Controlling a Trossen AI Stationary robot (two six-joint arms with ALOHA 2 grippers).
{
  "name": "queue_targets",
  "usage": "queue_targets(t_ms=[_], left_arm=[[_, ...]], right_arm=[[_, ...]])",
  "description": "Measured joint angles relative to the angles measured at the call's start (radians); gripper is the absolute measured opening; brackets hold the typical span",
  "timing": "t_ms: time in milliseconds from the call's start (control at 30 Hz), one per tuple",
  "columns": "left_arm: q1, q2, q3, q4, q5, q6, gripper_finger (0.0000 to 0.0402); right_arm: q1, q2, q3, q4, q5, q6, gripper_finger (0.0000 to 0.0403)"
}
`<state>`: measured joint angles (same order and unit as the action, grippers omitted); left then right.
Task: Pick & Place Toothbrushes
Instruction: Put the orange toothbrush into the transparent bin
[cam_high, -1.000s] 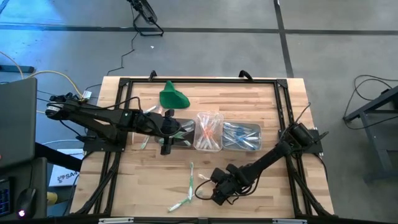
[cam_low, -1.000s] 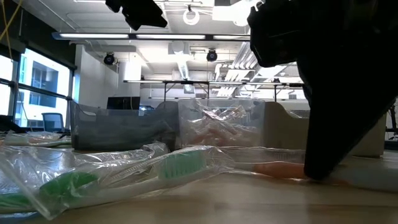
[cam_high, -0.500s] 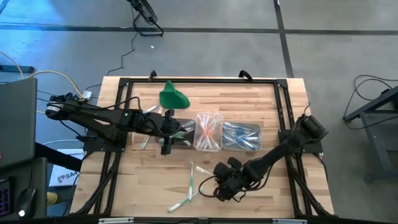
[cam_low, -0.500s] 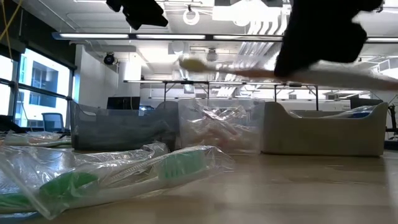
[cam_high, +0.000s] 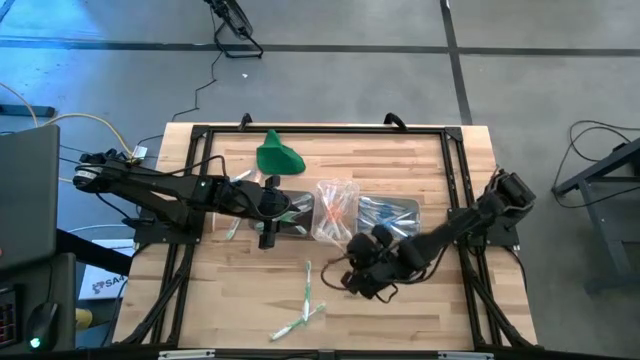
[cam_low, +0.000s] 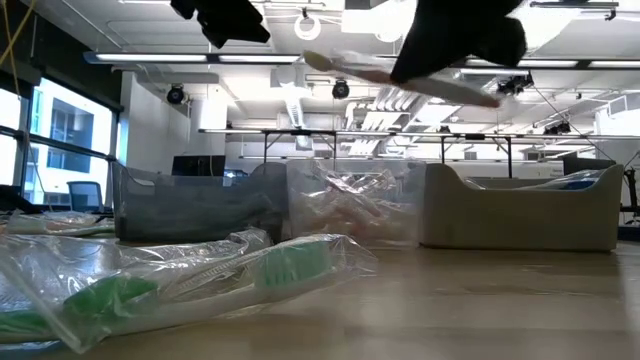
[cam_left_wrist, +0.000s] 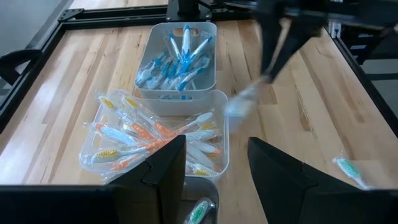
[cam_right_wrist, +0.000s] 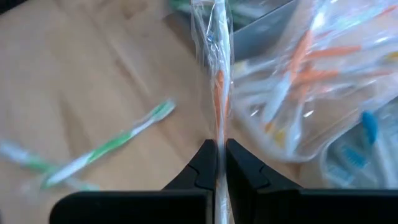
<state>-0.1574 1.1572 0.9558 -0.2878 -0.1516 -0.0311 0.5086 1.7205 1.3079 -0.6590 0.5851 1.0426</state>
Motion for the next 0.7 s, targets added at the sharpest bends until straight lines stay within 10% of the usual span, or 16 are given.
queue_targets(t_ms=[700], left_arm=[[0.000,0.000,0.000,-0.003,0.001,0.000,0.0167]], right_arm=[[-0.228,0.000,0.000,0.118,0.088,-0.127,0.0008]])
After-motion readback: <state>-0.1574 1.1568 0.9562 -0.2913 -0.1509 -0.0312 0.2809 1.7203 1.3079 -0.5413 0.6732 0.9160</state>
